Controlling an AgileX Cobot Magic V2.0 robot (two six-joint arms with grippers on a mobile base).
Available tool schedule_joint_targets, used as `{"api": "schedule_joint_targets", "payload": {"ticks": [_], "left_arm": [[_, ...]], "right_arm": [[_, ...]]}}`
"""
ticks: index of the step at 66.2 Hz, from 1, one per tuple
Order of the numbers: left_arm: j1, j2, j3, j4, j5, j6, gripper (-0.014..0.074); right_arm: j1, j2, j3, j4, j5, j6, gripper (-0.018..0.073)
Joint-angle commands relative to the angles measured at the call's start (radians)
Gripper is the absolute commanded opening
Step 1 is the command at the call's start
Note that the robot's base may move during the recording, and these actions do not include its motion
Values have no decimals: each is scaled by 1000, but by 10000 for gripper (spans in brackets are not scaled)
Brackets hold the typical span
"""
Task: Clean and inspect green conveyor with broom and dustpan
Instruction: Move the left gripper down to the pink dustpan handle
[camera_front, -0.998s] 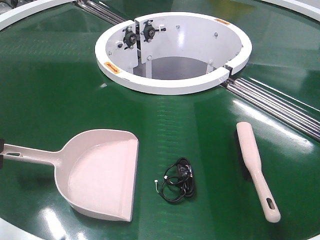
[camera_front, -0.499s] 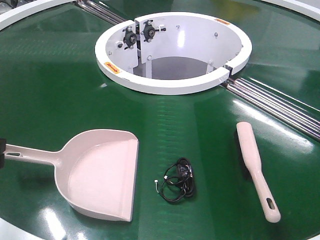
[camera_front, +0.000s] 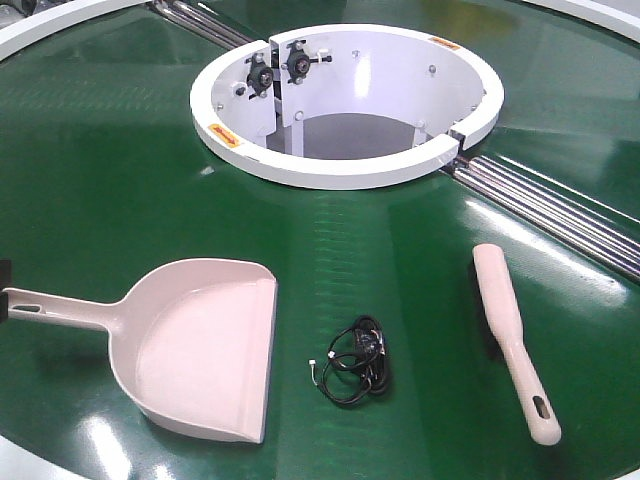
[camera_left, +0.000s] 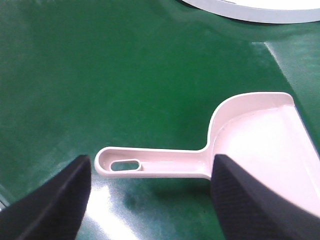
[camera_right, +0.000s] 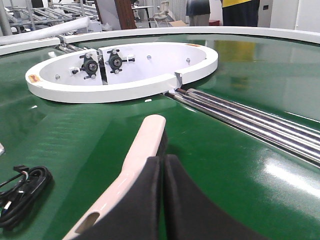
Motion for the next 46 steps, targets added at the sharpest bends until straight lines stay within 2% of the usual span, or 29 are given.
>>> {"api": "schedule_joint_targets", "payload": {"ticks": [1,9,21,27,35,46], "left_arm": [[-5,-6,-36,-1,-64,16,481],[-5,8,-83,-1,-1,126,481],[-5,162,-297,-5,303,277,481],[-5,252,-395,-44,417,376,481],[-5,372,-493,-106,492,521,481],[-5,494,-565,-98,515,659,481]], "right_arm": [[0,-17,20,-2,-76,-7,-5],[0,-17,20,-2,-76,-7,-5],[0,-17,20,-2,-77,-7,-5],[0,-17,20,-2,-77,-7,-5],[0,-17,20,-2,-77,-7,-5],[0,-17,20,-2,-77,-7,-5]]}}
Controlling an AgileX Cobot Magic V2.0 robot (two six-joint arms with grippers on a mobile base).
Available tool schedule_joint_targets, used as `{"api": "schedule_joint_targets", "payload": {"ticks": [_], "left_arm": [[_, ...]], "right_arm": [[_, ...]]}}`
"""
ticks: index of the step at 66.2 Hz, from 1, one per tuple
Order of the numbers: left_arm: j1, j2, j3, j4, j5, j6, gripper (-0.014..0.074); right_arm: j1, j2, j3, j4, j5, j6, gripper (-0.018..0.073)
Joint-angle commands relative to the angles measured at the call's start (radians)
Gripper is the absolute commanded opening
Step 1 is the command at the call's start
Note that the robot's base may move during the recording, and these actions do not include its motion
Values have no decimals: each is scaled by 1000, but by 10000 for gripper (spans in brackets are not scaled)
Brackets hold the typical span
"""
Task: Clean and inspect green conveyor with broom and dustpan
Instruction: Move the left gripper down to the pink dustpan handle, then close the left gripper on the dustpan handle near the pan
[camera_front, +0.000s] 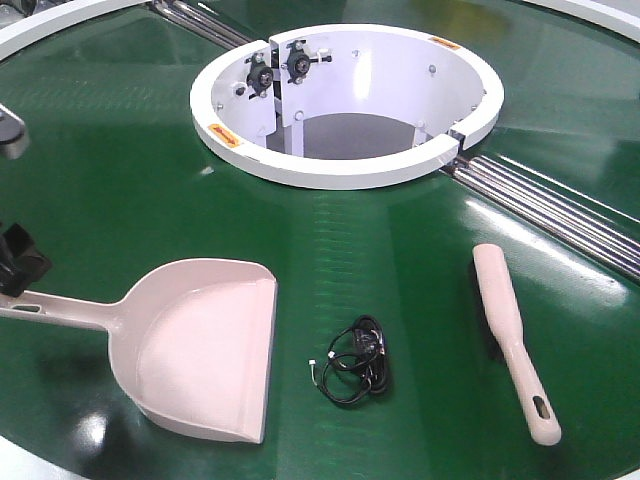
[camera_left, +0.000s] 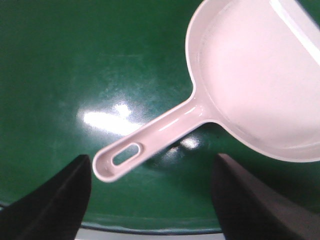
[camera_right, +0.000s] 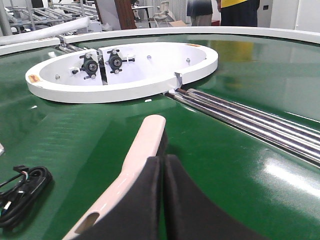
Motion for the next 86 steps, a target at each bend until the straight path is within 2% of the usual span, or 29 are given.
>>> {"api": "schedule_joint_targets", "payload": {"ticks": [1,10,22,27,35,39,50,66,86], "left_arm": [[-5,39,-60,-14,-20,89,481],[-6,92,-65,-14,-26,267,482],[-6,116,-65,-22,-33,572,482],[-6,119,-65,-22,-48,646,482],[-6,119,-65,-30,-117,686,482],[-6,122,-65,-57,-136,741,487],[-7,161,-65,-126,-90,885,494],[-9,248,-65,-126,-38,901,494],[-72,333,-65,-64,-41,907,494]], "right_arm": [[0,-17,20,-2,-77,-7,-5],[0,-17,20,-2,-77,-7,-5],[0,-17,20,-2,-77,-7,-5],[0,-17,20,-2,-77,-7,-5],[0,-17,20,-2,-75,-7,-5],[0,-17,20,-2,-75,-7,-5],[0,-17,20,-2,-75,-7,-5],[0,-17,20,-2,-75,-7,-5],[0,-17,20,-2,-75,-7,-5]]}}
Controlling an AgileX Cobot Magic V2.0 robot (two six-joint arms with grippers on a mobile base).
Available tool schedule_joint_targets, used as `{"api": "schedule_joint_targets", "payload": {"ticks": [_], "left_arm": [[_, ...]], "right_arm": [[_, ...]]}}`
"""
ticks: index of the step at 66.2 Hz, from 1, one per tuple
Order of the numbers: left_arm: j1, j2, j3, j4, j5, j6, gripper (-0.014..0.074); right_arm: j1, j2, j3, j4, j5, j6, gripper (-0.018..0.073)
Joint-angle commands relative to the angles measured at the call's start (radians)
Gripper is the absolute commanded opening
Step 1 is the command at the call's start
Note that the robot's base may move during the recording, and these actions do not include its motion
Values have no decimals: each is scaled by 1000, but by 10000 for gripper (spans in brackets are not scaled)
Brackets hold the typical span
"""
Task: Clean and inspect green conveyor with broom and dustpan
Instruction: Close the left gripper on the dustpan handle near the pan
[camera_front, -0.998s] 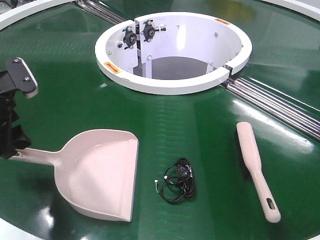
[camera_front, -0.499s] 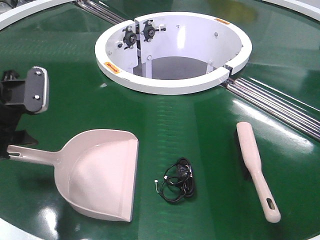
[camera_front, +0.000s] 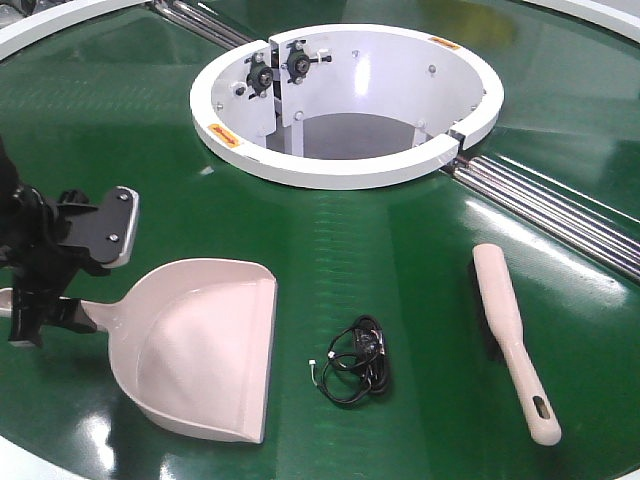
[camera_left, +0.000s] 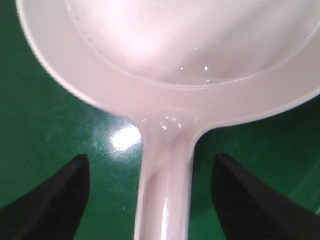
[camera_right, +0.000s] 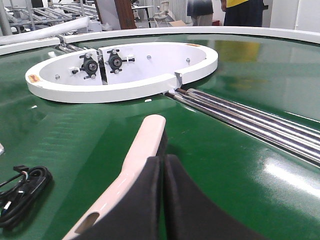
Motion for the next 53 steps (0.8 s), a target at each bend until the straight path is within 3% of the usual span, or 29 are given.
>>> {"api": "schedule_joint_targets", "payload": {"ticks": [1,15,37,44,53], "left_arm": [[-21,-8,-30,4,-14,0,494],[-31,33,-30,73,-12,-6,494],[-31,86,-30,81,-4,-8,485],[-31,99,-30,103,-4,-9,452],[-31,104,-30,175,-5,-9,346]], "right_arm": [[0,-17,20,-2,-75,-7,-5],[0,-17,20,-2,-75,-7,-5],[0,-17,20,-2,-75,-7,-5],[0,-17,20,-2,-75,-7,-5],[0,-17,20,-2,-75,-7,-5]]}}
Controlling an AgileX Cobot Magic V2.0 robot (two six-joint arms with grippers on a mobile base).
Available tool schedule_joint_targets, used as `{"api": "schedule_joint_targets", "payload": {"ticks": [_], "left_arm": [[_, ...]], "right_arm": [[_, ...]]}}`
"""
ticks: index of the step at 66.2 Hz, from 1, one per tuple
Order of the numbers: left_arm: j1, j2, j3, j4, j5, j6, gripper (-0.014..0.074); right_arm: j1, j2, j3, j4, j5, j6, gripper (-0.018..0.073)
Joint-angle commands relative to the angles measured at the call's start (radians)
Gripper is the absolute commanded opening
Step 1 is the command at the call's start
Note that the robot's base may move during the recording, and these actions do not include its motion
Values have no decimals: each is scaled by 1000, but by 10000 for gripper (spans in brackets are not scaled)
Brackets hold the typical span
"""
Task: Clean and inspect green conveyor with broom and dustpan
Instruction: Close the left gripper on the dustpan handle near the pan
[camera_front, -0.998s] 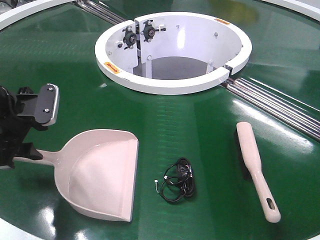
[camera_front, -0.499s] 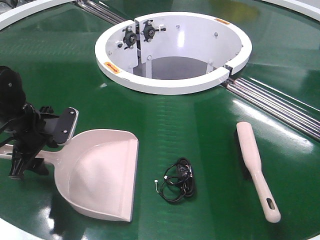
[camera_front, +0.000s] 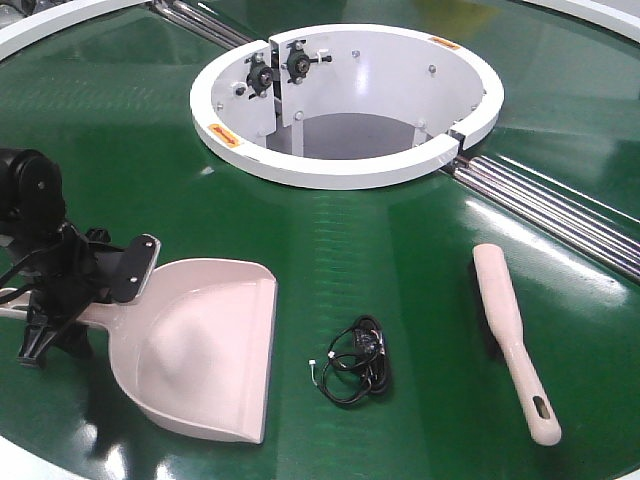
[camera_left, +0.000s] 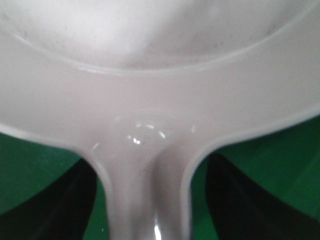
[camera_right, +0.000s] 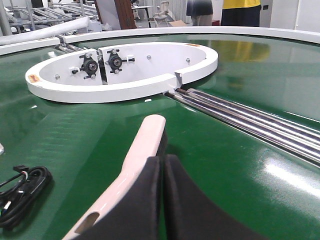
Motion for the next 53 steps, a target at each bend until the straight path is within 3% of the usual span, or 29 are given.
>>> {"api": "schedule_joint_targets", "payload": {"ticks": [1,21,32,42,53], "left_arm": [[-7,-40,-27,45,-4,-7,332],[-9,-64,-29,64,0,-6,-3],[-9,-97,-29,64,2,-15,-8],[-11,-110,-29,57,3,-97,-8],[-65,-110,-29,57,-7,-119,-8]], "right_arm": [[0,-17,20,-2,-75,-7,-5],[0,-17,20,-2,-75,-7,-5],[0,-17,20,-2,-75,-7,-5],[0,-17,20,-2,-75,-7,-5],[0,-17,20,-2,-75,-7,-5]]}}
